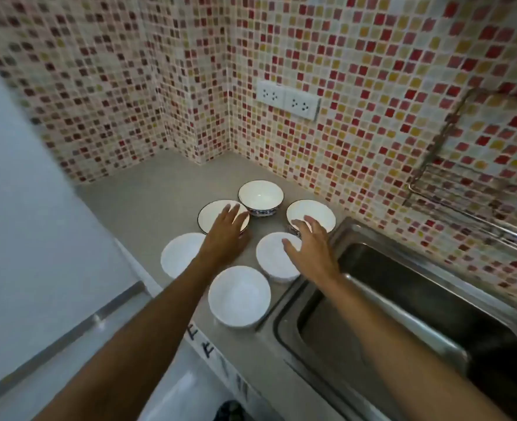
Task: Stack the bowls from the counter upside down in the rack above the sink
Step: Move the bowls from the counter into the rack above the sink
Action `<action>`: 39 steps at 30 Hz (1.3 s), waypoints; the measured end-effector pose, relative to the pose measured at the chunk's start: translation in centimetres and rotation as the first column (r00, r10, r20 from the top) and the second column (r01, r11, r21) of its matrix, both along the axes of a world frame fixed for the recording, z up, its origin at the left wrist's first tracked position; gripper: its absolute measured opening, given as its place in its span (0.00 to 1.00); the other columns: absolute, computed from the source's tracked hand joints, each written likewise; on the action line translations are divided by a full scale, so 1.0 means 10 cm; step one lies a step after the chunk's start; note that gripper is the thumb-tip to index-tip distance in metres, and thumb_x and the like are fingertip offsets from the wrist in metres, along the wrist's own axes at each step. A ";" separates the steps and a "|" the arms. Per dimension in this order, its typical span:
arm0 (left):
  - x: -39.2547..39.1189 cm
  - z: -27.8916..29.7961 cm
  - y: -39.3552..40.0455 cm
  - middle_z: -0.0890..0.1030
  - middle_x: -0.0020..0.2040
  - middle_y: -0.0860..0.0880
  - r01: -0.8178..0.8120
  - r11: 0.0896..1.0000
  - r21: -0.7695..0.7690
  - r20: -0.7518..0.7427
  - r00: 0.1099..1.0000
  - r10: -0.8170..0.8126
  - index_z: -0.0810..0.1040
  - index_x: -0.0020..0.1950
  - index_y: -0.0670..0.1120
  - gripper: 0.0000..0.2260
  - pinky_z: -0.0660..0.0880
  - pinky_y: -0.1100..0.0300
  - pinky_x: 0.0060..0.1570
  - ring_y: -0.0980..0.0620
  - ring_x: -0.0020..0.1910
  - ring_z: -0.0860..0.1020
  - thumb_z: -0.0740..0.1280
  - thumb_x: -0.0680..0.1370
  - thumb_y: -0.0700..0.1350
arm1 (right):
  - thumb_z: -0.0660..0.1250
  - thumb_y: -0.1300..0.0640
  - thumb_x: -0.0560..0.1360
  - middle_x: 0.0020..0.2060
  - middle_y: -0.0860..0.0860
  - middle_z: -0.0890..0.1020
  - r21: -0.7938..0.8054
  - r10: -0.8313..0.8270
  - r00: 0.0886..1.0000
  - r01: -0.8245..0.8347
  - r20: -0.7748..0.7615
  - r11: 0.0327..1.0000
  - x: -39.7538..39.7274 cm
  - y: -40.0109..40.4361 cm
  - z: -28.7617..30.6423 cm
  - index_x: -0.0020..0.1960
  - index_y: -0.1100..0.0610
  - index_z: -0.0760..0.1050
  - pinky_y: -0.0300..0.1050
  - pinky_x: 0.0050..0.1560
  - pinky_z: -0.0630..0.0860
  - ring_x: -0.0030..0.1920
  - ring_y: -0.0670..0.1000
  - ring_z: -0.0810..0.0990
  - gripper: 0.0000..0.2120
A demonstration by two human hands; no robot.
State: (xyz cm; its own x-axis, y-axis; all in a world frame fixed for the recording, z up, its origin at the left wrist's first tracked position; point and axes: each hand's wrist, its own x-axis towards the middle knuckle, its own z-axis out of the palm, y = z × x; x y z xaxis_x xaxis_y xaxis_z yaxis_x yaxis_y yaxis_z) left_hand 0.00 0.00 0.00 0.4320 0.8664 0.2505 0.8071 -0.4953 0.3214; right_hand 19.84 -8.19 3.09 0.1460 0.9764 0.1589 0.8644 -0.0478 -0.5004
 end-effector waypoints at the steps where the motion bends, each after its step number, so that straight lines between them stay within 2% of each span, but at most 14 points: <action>1: -0.08 -0.12 -0.09 0.66 0.72 0.37 0.006 1.000 -0.017 0.003 1.000 -0.006 0.71 0.67 0.39 0.20 0.62 0.40 0.70 0.36 0.73 0.60 0.64 0.78 0.47 | 0.64 0.46 0.76 0.70 0.55 0.68 -0.033 -0.012 1.000 0.011 -0.026 0.999 -0.08 -0.04 -0.10 0.68 0.53 0.69 0.52 0.66 0.68 0.69 0.57 0.67 0.23; 4: -0.24 -0.42 -0.44 0.68 0.72 0.42 -0.039 0.994 -0.107 0.086 0.995 0.048 0.70 0.69 0.43 0.20 0.65 0.45 0.70 0.43 0.73 0.63 0.64 0.78 0.46 | 0.64 0.45 0.76 0.62 0.55 0.75 -0.165 -0.077 0.993 0.061 -0.092 0.984 -0.27 -0.20 -0.41 0.63 0.53 0.72 0.51 0.58 0.75 0.60 0.57 0.75 0.18; 8: -0.31 -0.60 -0.79 0.75 0.66 0.41 -0.154 0.976 -0.155 0.147 0.973 0.177 0.75 0.64 0.43 0.15 0.68 0.48 0.66 0.42 0.65 0.73 0.64 0.78 0.41 | 0.64 0.45 0.77 0.54 0.56 0.82 -0.257 -0.076 0.993 0.052 -0.085 0.965 -0.39 -0.34 -0.71 0.58 0.58 0.73 0.47 0.49 0.75 0.53 0.58 0.80 0.18; 10: -0.34 -0.67 -0.91 0.76 0.65 0.41 -0.212 0.957 -0.199 0.137 0.961 0.242 0.75 0.64 0.43 0.15 0.70 0.48 0.63 0.41 0.62 0.73 0.64 0.78 0.40 | 0.64 0.44 0.76 0.53 0.57 0.82 -0.300 -0.068 0.994 0.038 -0.090 0.953 -0.41 -0.37 -0.83 0.58 0.58 0.73 0.49 0.51 0.77 0.53 0.59 0.80 0.19; 13: -0.39 -0.74 -1.03 0.75 0.64 0.40 -0.261 0.941 -0.216 0.118 0.949 0.291 0.73 0.65 0.41 0.16 0.74 0.48 0.59 0.40 0.61 0.74 0.64 0.77 0.39 | 0.63 0.42 0.76 0.53 0.57 0.82 -0.353 -0.072 0.988 0.018 -0.139 0.935 -0.43 -0.41 -0.94 0.61 0.56 0.71 0.57 0.53 0.78 0.54 0.61 0.80 0.21; 17: -0.37 -0.76 -1.05 0.71 0.66 0.40 -0.323 0.896 -0.303 0.183 0.903 0.388 0.67 0.69 0.41 0.19 0.76 0.48 0.56 0.40 0.61 0.74 0.63 0.78 0.41 | 0.60 0.45 0.77 0.51 0.58 0.83 -0.366 -0.085 0.988 0.033 -0.127 0.930 -0.44 -0.41 -1.06 0.61 0.57 0.72 0.56 0.53 0.77 0.53 0.62 0.80 0.19; 22: -0.36 -0.84 -1.01 0.72 0.69 0.43 -0.347 0.814 -0.466 0.221 0.845 0.487 0.64 0.72 0.45 0.20 0.71 0.46 0.62 0.41 0.64 0.73 0.60 0.79 0.43 | 0.51 0.51 0.81 0.55 0.63 0.80 -0.417 -0.064 0.986 -0.006 -0.153 0.909 -0.52 -0.38 -1.14 0.66 0.58 0.68 0.58 0.55 0.76 0.55 0.65 0.77 0.18; 25: -0.33 -0.86 -1.00 0.76 0.64 0.41 -0.353 0.770 -0.531 0.222 0.819 0.529 0.69 0.68 0.42 0.16 0.72 0.47 0.60 0.41 0.61 0.75 0.58 0.80 0.43 | 0.51 0.52 0.81 0.56 0.63 0.79 -0.431 -0.074 0.982 -0.010 -0.176 0.902 -0.52 -0.40 -1.14 0.65 0.59 0.68 0.62 0.52 0.78 0.54 0.65 0.78 0.17; 28: -0.25 -0.83 -1.04 0.79 0.59 0.42 -0.298 0.758 -0.581 0.280 0.800 0.530 0.71 0.63 0.42 0.13 0.74 0.53 0.52 0.42 0.56 0.78 0.57 0.81 0.46 | 0.51 0.54 0.81 0.57 0.62 0.79 -0.444 -0.092 0.966 -0.026 -0.241 0.896 -0.43 -0.48 -1.13 0.68 0.58 0.67 0.62 0.51 0.79 0.54 0.63 0.79 0.18; 31: -0.08 -0.78 -1.07 0.80 0.57 0.41 -0.202 0.758 -0.620 0.330 0.810 0.485 0.70 0.63 0.42 0.15 0.74 0.56 0.48 0.43 0.52 0.78 0.58 0.81 0.49 | 0.51 0.54 0.82 0.58 0.59 0.79 -0.450 -0.124 0.940 -0.034 -0.317 0.892 -0.20 -0.62 -1.08 0.67 0.59 0.68 0.59 0.48 0.81 0.53 0.60 0.79 0.17; 33: 0.09 -0.74 -1.07 0.80 0.58 0.42 -0.129 0.763 -0.633 0.350 0.831 0.432 0.71 0.64 0.43 0.17 0.76 0.54 0.50 0.44 0.53 0.78 0.57 0.81 0.51 | 0.51 0.54 0.82 0.57 0.58 0.78 -0.455 -0.168 0.930 0.001 -0.328 0.891 -0.01 -0.72 -1.04 0.66 0.59 0.69 0.52 0.41 0.82 0.50 0.58 0.80 0.17; 35: 0.32 -0.69 -1.08 0.80 0.60 0.45 -0.042 0.761 -0.648 0.377 0.850 0.368 0.72 0.64 0.46 0.18 0.76 0.53 0.53 0.47 0.53 0.78 0.57 0.80 0.54 | 0.52 0.54 0.82 0.56 0.58 0.79 -0.442 -0.205 0.932 0.056 -0.298 0.895 0.20 -0.84 -1.00 0.65 0.59 0.69 0.47 0.39 0.80 0.50 0.55 0.79 0.16; 37: 0.55 -0.65 -1.10 0.78 0.62 0.48 0.049 0.739 -0.672 0.423 0.844 0.329 0.71 0.65 0.49 0.18 0.74 0.52 0.58 0.52 0.54 0.77 0.57 0.79 0.56 | 0.53 0.54 0.82 0.55 0.58 0.80 -0.417 -0.243 0.926 0.107 -0.288 0.903 0.40 -0.95 -0.94 0.65 0.59 0.70 0.53 0.42 0.82 0.48 0.56 0.80 0.16; 39: 0.83 -0.56 -1.13 0.76 0.63 0.51 0.142 0.701 -0.699 0.470 0.830 0.301 0.69 0.66 0.53 0.18 0.72 0.50 0.61 0.52 0.57 0.75 0.57 0.79 0.57 | 0.53 0.55 0.81 0.53 0.57 0.80 -0.395 -0.287 0.910 0.156 -0.300 0.905 0.60 -1.07 -0.87 0.66 0.59 0.69 0.55 0.39 0.82 0.45 0.56 0.81 0.16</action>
